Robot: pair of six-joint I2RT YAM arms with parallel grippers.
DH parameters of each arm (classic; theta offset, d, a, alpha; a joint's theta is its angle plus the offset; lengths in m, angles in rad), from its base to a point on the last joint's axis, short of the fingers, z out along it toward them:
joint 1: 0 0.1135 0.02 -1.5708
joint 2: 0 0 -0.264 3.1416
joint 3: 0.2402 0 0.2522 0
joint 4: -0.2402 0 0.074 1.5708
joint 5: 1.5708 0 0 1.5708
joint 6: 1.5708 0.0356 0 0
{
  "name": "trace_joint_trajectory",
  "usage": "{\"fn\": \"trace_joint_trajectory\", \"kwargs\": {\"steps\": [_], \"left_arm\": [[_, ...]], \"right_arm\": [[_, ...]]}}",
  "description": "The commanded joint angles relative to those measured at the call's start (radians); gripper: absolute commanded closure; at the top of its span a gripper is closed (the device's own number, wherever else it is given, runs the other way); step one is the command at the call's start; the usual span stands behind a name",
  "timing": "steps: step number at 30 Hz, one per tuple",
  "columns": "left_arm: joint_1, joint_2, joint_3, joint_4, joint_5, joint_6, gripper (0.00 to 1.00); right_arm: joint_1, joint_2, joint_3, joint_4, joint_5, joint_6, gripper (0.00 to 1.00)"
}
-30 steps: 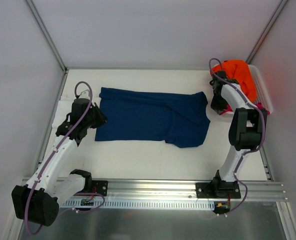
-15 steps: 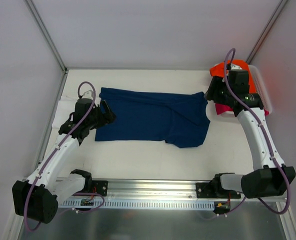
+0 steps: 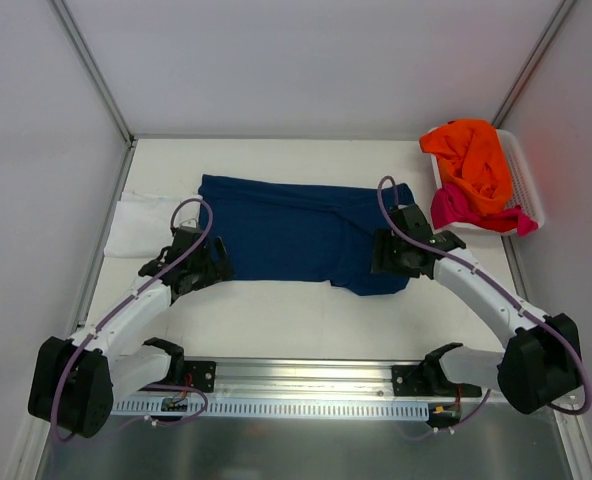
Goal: Fold and stack the t-shirts
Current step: Fold the flattened tshirt in 1/3 of the way
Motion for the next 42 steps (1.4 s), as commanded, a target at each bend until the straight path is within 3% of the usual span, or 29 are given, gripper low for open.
{"fn": "trace_joint_trajectory", "kwargs": {"steps": [1, 22, 31, 42], "left_arm": [[-0.01, -0.012, -0.024, 0.011, -0.056, -0.026, 0.01], [-0.011, 0.132, 0.012, 0.02, -0.101, -0.053, 0.01], [-0.011, 0.175, 0.041, 0.018, -0.102, -0.039, 0.01], [-0.01, 0.18, 0.042, 0.018, -0.099, -0.035, 0.01]], "right_arm": [[0.042, -0.073, -0.036, 0.045, 0.082, 0.081, 0.34], [0.195, -0.067, -0.275, 0.062, 0.203, 0.255, 0.35], [0.209, 0.039, -0.284, 0.137, 0.26, 0.279, 0.45], [0.209, 0.149, -0.228, 0.214, 0.297, 0.259, 0.49]]}}
